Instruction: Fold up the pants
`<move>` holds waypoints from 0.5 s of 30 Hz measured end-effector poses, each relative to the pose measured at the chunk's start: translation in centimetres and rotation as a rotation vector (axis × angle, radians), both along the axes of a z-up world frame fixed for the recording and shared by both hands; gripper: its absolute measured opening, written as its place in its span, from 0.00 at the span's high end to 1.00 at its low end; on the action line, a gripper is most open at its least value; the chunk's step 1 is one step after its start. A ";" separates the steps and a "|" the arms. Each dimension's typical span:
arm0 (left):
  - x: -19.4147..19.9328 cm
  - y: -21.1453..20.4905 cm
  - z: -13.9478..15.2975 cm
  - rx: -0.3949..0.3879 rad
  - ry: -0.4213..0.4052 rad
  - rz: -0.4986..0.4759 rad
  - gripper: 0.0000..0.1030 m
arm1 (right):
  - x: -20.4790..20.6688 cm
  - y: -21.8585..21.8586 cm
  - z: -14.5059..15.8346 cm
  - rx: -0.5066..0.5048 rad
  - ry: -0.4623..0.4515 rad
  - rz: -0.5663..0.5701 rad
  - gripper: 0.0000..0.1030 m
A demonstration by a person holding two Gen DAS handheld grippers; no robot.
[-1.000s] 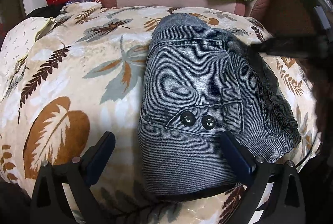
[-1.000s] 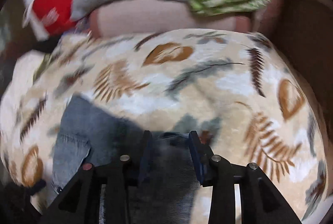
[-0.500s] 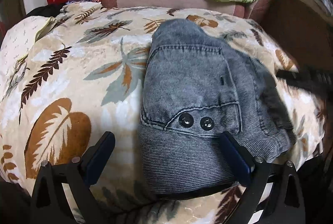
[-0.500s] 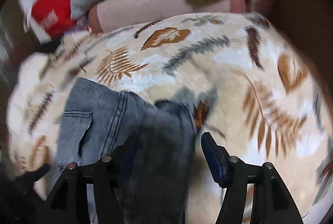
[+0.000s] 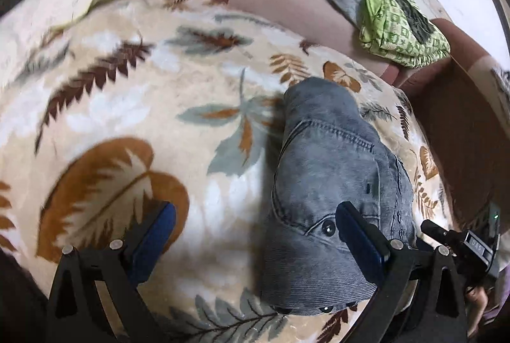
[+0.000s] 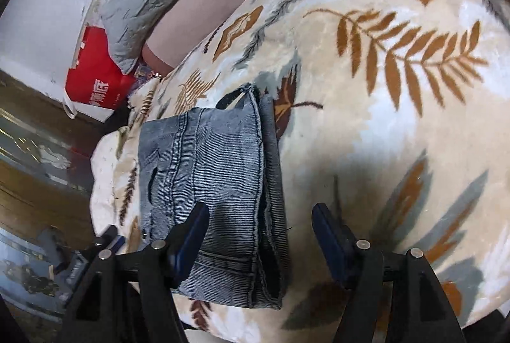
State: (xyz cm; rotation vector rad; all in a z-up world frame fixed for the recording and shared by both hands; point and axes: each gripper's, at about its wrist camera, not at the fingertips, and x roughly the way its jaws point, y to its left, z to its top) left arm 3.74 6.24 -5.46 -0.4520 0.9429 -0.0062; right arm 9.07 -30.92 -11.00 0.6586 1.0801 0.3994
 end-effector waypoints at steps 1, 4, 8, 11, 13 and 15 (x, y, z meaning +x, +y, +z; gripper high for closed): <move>0.0 0.0 -0.2 -0.015 0.004 -0.004 0.03 | 0.1 0.1 -0.2 0.017 0.010 0.007 0.32; 1.0 0.0 -0.7 -0.074 0.012 -0.038 0.03 | 0.3 0.5 -0.5 0.021 0.030 0.017 0.32; 4.3 0.2 -0.9 -0.190 0.042 -0.075 0.03 | 1.4 1.5 0.3 0.015 0.039 0.057 0.32; 6.2 -0.3 -1.1 -0.255 0.061 -0.104 0.03 | 2.6 2.4 0.8 -0.025 0.038 0.090 0.32; 7.1 -0.9 -1.6 -0.268 0.082 -0.120 0.03 | 3.1 2.6 0.4 -0.031 0.061 0.097 0.32; 7.8 -1.4 -2.1 -0.291 0.102 -0.152 0.03 | 3.3 2.7 -0.3 -0.044 0.083 0.101 0.32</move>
